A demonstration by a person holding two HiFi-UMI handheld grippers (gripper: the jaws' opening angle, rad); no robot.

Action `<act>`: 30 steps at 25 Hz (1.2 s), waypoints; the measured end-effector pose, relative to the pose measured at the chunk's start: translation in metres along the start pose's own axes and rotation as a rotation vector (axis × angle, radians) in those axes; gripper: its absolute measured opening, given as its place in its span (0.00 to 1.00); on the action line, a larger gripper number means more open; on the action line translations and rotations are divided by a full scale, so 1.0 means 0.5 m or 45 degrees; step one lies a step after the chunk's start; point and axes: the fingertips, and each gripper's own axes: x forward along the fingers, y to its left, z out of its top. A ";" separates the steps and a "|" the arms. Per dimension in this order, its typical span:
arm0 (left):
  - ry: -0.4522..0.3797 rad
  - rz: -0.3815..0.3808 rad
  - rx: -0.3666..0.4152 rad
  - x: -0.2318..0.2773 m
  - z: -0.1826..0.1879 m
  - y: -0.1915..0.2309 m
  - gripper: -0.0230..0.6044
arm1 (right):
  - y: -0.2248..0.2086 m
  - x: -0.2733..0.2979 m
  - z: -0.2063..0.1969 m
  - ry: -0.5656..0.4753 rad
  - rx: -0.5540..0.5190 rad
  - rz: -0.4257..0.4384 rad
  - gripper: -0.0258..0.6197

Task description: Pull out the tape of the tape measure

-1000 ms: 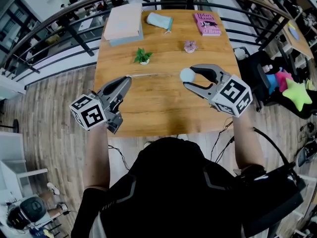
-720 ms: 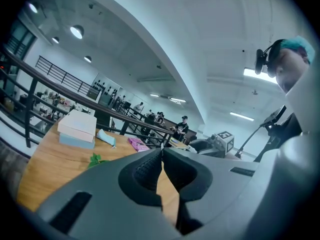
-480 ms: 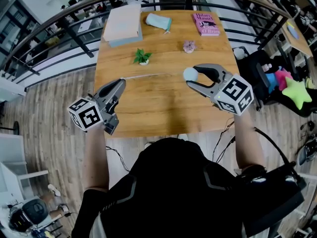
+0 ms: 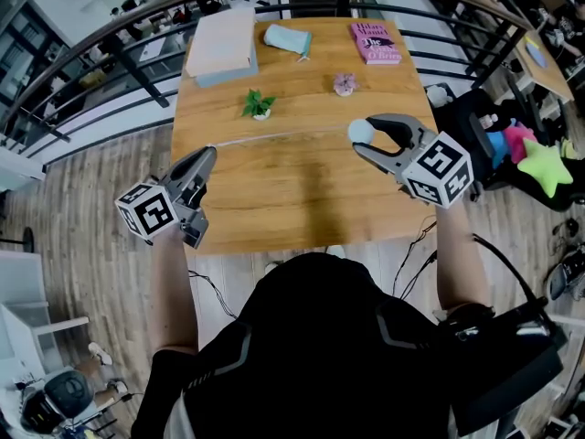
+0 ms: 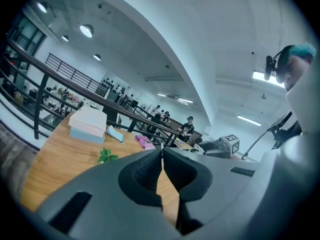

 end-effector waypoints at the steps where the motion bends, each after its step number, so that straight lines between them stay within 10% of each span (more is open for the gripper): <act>1: 0.001 0.003 -0.008 0.001 -0.002 0.003 0.10 | 0.000 0.001 -0.002 0.003 0.000 0.001 0.38; 30: 0.031 0.117 -0.058 -0.029 -0.003 0.066 0.10 | -0.066 -0.040 -0.053 0.037 0.076 -0.087 0.38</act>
